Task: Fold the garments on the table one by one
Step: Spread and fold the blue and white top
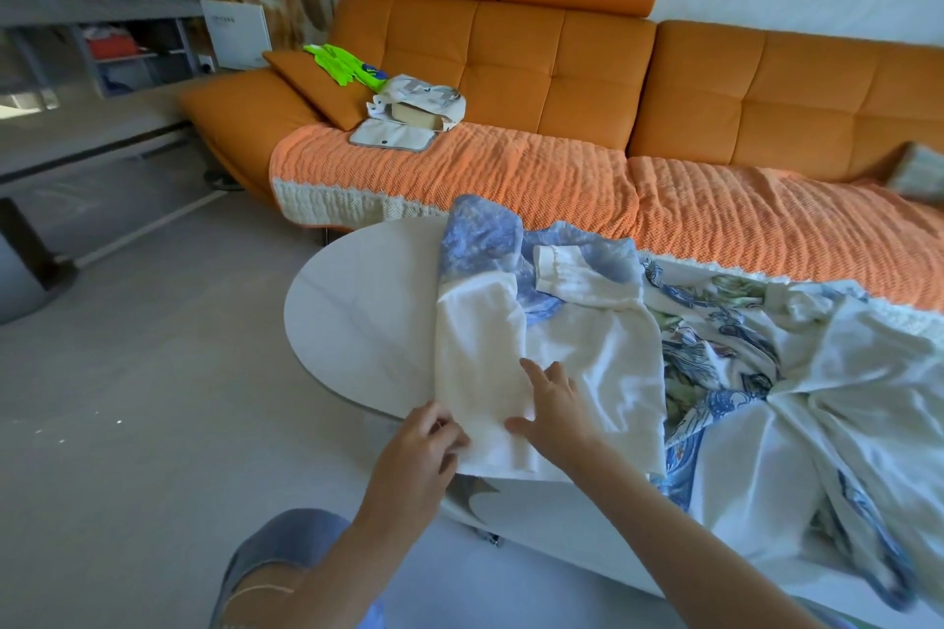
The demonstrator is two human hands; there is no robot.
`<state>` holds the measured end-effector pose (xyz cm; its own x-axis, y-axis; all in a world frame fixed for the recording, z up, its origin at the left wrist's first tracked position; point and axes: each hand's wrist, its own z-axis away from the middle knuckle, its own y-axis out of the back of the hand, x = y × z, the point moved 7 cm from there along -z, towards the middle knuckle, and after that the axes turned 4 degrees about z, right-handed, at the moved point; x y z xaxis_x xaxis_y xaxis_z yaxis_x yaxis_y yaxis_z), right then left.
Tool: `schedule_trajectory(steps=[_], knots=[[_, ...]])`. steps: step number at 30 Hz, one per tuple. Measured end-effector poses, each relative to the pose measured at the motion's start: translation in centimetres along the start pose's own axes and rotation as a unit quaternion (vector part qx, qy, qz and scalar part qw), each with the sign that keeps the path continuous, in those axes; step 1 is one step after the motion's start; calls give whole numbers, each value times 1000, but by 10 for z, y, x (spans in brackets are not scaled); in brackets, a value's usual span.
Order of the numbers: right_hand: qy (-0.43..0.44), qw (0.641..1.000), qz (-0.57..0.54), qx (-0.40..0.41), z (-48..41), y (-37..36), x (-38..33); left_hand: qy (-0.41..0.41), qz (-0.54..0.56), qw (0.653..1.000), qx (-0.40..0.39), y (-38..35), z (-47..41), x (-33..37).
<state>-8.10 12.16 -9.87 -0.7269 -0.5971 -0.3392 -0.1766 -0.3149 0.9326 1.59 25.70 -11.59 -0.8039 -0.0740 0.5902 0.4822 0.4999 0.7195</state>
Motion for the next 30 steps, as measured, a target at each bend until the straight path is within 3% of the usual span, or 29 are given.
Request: schedule_trajectory(steps=[2, 4, 8, 11, 14, 16, 20, 26, 30], knots=[[64, 991, 116, 27, 4, 1, -7, 6, -8, 999, -54, -6, 4, 0], [121, 983, 138, 28, 6, -1, -14, 41, -6, 997, -67, -3, 4, -5], [194, 977, 90, 6, 12, -1, -32, 114, 58, 990, 52, 30, -23, -22], [235, 969, 68, -12, 18, -11, -46, 89, 27, 993, 70, 37, -64, -37], [285, 956, 65, -7, 23, -27, -52, 78, 5, 996, 32, 32, -113, -53], [317, 942, 89, 58, 25, -32, -53, 73, -31, 997, -13, 22, -145, -63], [314, 945, 26, 90, 20, -36, -51, 101, -124, 980, -119, -3, -189, -91], [345, 932, 77, 78, 11, -46, -42, 101, -149, 973, -146, -21, -204, -110], [383, 908, 60, 158, 17, -36, -46, 84, -138, 976, -146, -32, -199, -114]])
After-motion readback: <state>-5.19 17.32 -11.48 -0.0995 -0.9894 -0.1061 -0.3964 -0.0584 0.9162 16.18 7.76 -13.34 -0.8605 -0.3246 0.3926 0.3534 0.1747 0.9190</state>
